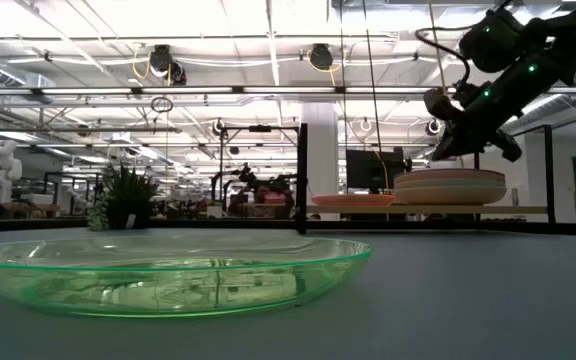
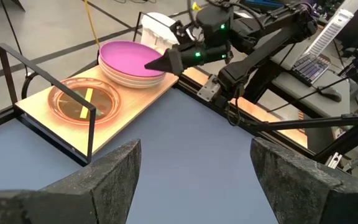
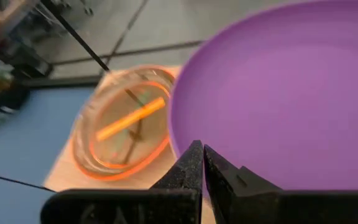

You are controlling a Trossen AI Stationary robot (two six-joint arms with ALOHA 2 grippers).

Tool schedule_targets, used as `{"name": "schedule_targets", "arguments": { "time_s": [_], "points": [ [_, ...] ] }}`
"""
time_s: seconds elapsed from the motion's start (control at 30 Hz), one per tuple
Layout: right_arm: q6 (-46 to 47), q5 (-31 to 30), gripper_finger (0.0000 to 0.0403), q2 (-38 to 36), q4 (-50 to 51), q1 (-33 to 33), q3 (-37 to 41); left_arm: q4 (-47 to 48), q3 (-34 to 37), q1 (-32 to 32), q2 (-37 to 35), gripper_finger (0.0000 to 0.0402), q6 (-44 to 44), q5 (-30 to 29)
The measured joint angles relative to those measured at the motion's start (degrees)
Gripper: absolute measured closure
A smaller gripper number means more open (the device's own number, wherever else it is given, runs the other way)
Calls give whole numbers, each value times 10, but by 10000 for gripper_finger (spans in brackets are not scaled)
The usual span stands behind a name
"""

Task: Place and stack plates onto a shelf
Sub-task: Adjust the plates, then stack the transparent green plate on the transparent orange plate on the shelf

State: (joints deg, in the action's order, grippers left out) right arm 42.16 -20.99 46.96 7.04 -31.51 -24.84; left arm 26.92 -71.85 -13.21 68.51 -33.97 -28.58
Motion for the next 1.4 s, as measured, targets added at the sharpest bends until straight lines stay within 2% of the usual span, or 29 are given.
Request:
{"name": "schedule_targets", "arguments": {
  "time_s": [0.33,0.53,0.83,1.13,1.3,1.4],
  "points": [
    [-13,6,403,-54,29,13,-58,14,0,0,0,98,-4,0],
    [-15,61,403,-37,146,53,-168,44,0,-2,18,98,-13,21],
    [15,64,403,-19,279,136,-299,46,0,-29,59,98,-78,49],
    [51,69,403,-14,290,233,-315,69,0,-63,113,98,-202,103],
    [59,128,403,7,292,270,-315,104,0,-79,146,98,-280,110],
    [67,170,403,25,293,297,-315,106,0,-83,167,98,-307,148]
  ]
}}
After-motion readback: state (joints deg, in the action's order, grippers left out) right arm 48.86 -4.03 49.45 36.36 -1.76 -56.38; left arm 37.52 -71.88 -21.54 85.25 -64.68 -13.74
